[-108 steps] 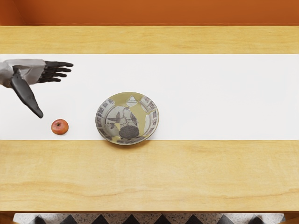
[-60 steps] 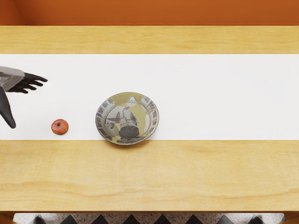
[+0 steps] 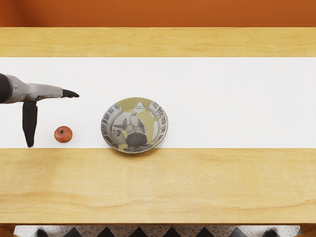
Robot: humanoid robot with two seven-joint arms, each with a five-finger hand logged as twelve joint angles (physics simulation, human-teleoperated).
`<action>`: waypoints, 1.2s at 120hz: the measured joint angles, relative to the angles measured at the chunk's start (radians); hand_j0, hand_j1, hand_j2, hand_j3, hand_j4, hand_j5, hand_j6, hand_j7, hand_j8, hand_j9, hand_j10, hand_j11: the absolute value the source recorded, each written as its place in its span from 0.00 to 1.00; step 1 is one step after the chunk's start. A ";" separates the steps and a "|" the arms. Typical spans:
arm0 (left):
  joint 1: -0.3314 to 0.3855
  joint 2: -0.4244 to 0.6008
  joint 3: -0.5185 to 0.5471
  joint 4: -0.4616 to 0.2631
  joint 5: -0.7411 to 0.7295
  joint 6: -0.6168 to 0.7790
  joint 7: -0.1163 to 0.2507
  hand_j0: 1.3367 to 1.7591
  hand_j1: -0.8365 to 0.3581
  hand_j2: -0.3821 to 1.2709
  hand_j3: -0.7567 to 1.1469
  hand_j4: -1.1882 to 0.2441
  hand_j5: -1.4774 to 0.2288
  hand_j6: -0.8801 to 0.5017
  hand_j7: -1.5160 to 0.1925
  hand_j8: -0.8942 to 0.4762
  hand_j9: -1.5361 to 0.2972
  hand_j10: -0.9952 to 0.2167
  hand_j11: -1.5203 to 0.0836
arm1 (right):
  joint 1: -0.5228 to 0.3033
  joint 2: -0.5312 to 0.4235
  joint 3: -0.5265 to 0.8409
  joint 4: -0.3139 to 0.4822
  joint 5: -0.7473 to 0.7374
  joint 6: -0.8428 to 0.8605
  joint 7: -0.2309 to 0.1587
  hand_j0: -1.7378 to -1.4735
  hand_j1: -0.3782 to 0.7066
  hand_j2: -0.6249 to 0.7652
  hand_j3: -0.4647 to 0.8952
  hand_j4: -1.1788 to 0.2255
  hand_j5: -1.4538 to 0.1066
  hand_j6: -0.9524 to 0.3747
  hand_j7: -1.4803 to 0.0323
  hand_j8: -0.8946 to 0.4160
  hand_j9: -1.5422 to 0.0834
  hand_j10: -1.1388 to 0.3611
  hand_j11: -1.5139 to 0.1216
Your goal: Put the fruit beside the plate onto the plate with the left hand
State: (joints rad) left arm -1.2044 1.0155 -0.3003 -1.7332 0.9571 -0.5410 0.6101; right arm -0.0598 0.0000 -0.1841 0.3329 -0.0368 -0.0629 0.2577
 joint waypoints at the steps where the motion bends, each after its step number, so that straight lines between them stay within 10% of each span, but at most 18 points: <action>1: 0.003 0.000 0.003 0.000 0.005 0.005 0.000 0.76 0.99 0.23 0.40 0.82 0.86 0.63 0.89 0.65 0.84 0.82 0.95 | 0.000 0.000 0.000 0.000 0.000 0.000 0.000 0.30 0.05 0.45 0.34 0.83 0.92 0.71 0.96 0.67 0.94 0.75 0.91; 144: 0.258 -0.135 0.047 0.012 0.452 0.334 0.001 0.76 0.79 0.26 0.40 0.68 0.71 0.49 0.73 0.50 0.70 0.65 0.79 | 0.001 0.000 0.000 -0.002 0.000 0.000 0.000 0.30 0.05 0.45 0.34 0.83 0.92 0.71 0.96 0.67 0.94 0.75 0.91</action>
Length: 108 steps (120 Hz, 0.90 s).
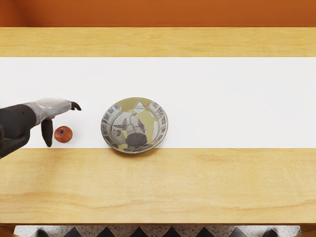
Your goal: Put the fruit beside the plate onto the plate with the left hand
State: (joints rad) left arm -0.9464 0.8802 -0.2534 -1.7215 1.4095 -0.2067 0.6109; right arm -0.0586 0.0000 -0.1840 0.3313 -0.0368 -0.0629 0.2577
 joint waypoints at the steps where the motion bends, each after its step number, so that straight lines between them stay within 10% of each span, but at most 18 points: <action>1: 0.001 -0.002 0.000 0.001 0.002 0.001 0.000 0.76 0.79 0.26 0.40 0.68 0.71 0.48 0.73 0.50 0.70 0.65 0.78 | 0.000 0.000 0.000 0.000 0.000 0.000 0.000 0.30 0.05 0.45 0.34 0.83 0.92 0.71 0.96 0.67 0.94 0.75 0.91; 108: 0.087 -0.040 0.013 0.015 0.125 0.051 0.000 0.76 0.65 0.28 0.40 0.58 0.60 0.38 0.62 0.39 0.59 0.53 0.67 | -0.001 0.000 0.000 0.000 0.000 0.000 0.000 0.30 0.05 0.45 0.34 0.83 0.92 0.71 0.96 0.67 0.94 0.75 0.91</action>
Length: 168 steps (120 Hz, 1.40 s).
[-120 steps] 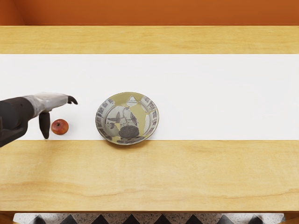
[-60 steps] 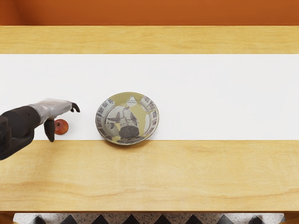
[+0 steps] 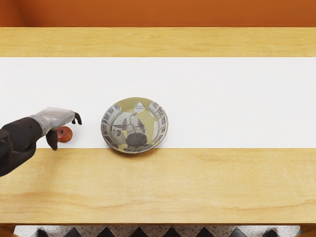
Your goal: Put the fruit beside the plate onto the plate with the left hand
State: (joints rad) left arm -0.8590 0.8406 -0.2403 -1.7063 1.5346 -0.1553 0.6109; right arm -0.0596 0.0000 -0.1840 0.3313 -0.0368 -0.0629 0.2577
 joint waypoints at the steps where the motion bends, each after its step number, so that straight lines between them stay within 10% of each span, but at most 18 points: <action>1: 0.000 0.000 0.001 0.000 0.001 0.000 0.000 0.76 0.65 0.28 0.40 0.58 0.60 0.38 0.62 0.39 0.59 0.53 0.67 | 0.000 0.000 0.000 0.000 0.000 0.000 0.000 0.30 0.05 0.45 0.34 0.83 0.92 0.71 0.96 0.67 0.94 0.75 0.91; 168: 0.017 -0.011 0.083 -0.004 0.123 0.116 0.000 0.76 0.57 0.29 0.40 0.53 0.54 0.33 0.57 0.34 0.54 0.47 0.61 | 0.000 0.000 0.000 0.000 0.000 0.000 0.000 0.30 0.05 0.45 0.34 0.83 0.92 0.71 0.96 0.67 0.94 0.75 0.91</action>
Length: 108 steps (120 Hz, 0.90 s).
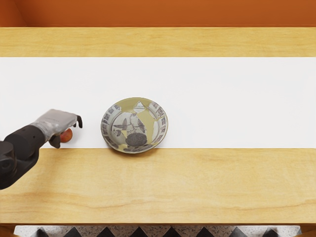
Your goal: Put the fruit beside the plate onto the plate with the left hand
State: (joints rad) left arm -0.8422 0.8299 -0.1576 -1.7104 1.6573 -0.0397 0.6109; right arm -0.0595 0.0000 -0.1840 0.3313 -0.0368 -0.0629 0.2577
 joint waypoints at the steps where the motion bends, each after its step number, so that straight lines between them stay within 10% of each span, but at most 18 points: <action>1: 0.000 0.000 0.000 0.000 0.000 0.000 0.000 0.76 0.57 0.29 0.40 0.53 0.54 0.33 0.56 0.34 0.54 0.47 0.60 | 0.000 0.000 0.000 0.000 0.000 0.000 0.000 0.30 0.05 0.45 0.34 0.83 0.92 0.71 0.96 0.67 0.94 0.75 0.91; 40: 0.010 0.001 0.012 0.006 0.002 0.002 0.000 0.76 0.52 0.29 0.40 0.49 0.51 0.29 0.53 0.32 0.50 0.42 0.56 | 0.000 0.000 0.000 0.000 0.000 0.000 0.000 0.30 0.05 0.45 0.34 0.83 0.92 0.71 0.96 0.67 0.94 0.75 0.91; 46: 0.024 0.001 0.010 0.006 0.009 0.007 0.000 0.79 0.48 0.22 0.57 0.61 0.37 0.45 0.35 0.32 0.48 0.40 0.54 | 0.000 0.000 0.000 0.000 0.000 0.000 0.000 0.30 0.05 0.45 0.34 0.83 0.92 0.71 0.96 0.67 0.94 0.75 0.91; 71: 0.041 0.003 0.010 0.005 0.011 0.023 -0.001 0.79 0.35 0.24 0.77 0.72 0.24 0.57 0.23 0.43 0.31 0.30 0.43 | 0.000 0.000 0.000 0.000 0.000 0.000 0.000 0.30 0.05 0.45 0.34 0.83 0.92 0.71 0.96 0.67 0.94 0.75 0.91; 108: 0.023 0.000 0.007 0.006 -0.001 0.018 0.001 0.74 0.32 0.33 0.57 0.54 0.31 0.45 0.29 0.38 0.28 0.21 0.32 | 0.000 0.000 0.000 0.000 0.000 0.000 0.000 0.30 0.05 0.45 0.34 0.83 0.92 0.71 0.96 0.67 0.94 0.75 0.91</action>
State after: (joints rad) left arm -0.8196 0.8296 -0.1509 -1.7044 1.6565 -0.0214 0.6122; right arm -0.0596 0.0000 -0.1841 0.3313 -0.0368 -0.0629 0.2577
